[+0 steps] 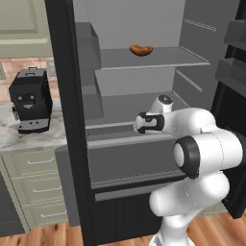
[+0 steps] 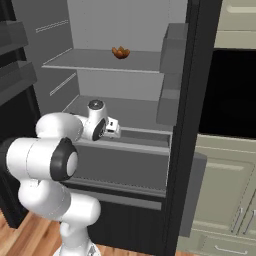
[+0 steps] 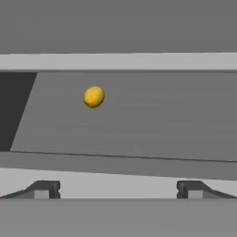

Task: Fully open the fridge drawer.

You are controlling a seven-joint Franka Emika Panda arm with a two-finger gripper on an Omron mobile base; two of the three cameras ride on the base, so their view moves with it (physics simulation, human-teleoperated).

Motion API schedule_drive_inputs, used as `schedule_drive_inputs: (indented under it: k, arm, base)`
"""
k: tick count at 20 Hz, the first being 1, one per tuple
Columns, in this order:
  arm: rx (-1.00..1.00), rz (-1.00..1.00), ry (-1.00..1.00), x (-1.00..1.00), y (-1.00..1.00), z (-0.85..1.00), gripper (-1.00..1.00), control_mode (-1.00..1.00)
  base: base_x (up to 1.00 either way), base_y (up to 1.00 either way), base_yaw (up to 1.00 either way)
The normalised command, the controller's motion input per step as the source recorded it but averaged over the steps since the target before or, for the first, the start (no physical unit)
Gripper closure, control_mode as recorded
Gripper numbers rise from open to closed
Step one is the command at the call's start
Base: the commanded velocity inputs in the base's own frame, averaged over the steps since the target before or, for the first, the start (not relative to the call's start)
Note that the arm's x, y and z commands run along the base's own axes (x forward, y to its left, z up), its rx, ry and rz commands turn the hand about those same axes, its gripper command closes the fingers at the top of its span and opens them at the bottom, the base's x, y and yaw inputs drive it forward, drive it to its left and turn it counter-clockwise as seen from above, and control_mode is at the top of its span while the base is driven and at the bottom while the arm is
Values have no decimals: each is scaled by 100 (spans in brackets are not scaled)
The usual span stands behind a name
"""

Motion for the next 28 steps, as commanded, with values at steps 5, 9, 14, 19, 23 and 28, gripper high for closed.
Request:
schedule_drive_inputs:
  k: [5, 9, 14, 19, 23, 28]
  arm:
    - [0, 0, 0, 32, 0, -26, -100, -100]
    - [0, 0, 0, 15, 0, -34, -100, -100]
    - [-1, 0, 11, 5, 0, -35, -100, -100]
    - [0, 1, 18, -84, -19, -10, -100, -100]
    - [0, 4, 24, -100, -23, -32, -100, -100]
    - [0, 7, 16, -100, -14, -26, -100, -100]
  base:
    - [0, 0, 0]
    - [0, 0, 0]
    - [0, 0, 0]
    - [0, 0, 0]
    - [0, 0, 0]
    - [0, 0, 0]
